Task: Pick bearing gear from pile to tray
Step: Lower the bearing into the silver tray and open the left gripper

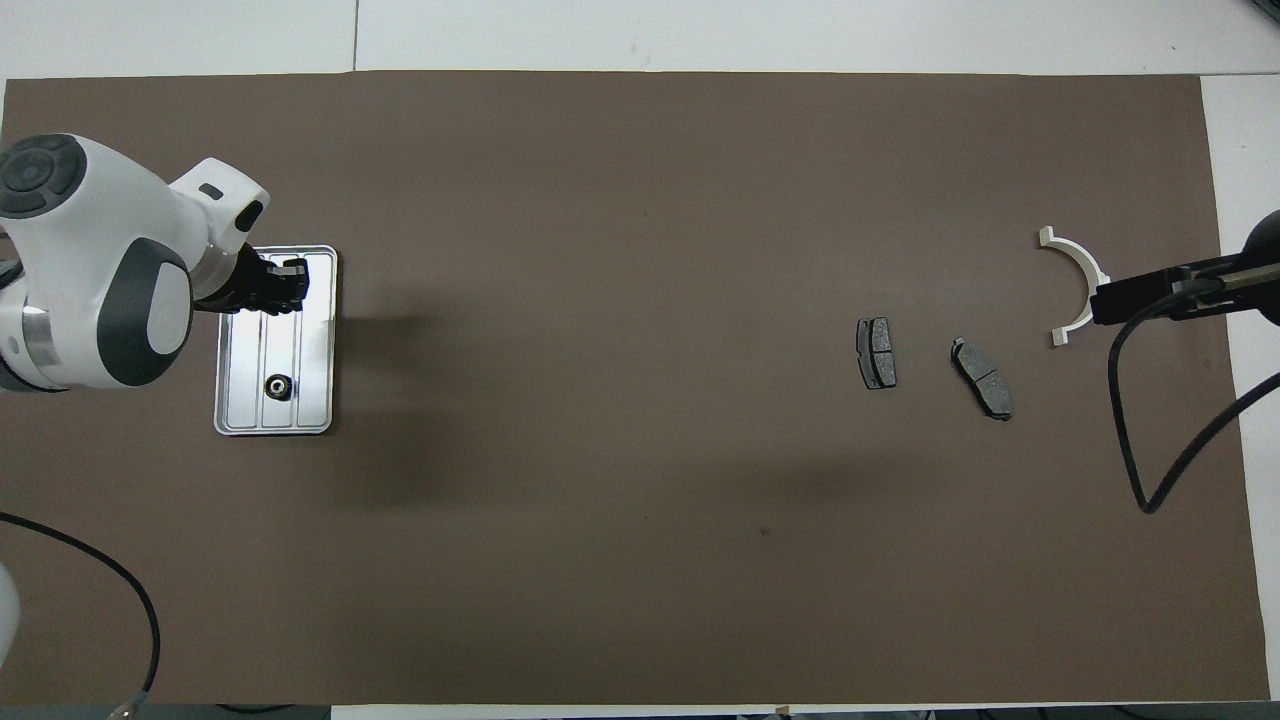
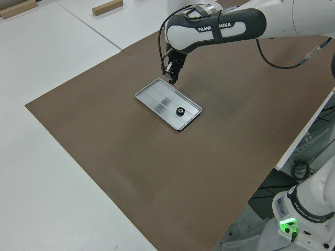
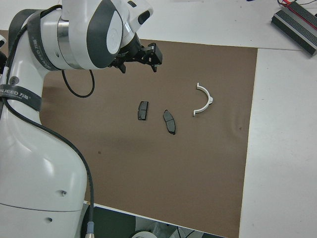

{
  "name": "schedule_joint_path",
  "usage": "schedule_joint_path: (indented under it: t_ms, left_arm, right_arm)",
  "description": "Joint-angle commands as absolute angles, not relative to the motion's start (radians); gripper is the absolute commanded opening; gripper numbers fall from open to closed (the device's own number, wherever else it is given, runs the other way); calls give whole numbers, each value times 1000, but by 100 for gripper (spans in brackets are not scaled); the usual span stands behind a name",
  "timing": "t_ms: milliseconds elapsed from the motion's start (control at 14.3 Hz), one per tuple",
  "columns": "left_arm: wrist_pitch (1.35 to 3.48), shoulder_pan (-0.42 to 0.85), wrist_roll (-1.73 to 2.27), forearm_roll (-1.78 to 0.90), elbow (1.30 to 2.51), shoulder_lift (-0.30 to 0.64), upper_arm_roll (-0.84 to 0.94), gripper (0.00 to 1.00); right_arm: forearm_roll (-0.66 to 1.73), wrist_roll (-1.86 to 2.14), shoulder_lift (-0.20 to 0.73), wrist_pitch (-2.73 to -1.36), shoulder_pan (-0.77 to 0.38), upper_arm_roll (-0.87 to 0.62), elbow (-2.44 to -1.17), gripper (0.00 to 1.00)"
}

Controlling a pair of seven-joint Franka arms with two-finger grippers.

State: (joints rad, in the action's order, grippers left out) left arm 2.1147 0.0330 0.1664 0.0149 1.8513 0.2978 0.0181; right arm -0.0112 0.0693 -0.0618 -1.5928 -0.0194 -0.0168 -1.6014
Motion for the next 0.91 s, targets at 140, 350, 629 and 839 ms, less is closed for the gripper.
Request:
schedule_joint_path:
  t_ms: [140, 350, 629, 839]
  left_arm:
    - [2221, -18, 12, 12, 1881, 334, 29, 6]
    - [2313, -18, 11, 12, 1927, 350, 28, 9]
    - [2332, -18, 8, 12, 1945, 351, 28, 10]
    - [2344, -18, 5, 14, 1968, 350, 29, 69]
  right_arm:
    - [12, 100, -83, -1617, 5, -25, -1631, 100]
    - [11, 100, -90, -1606, 6, -25, -1634, 100]
    - [12, 97, -95, -1597, 5, -25, -1632, 100]
    - [6, 89, -95, -1608, 3, -23, -1634, 100]
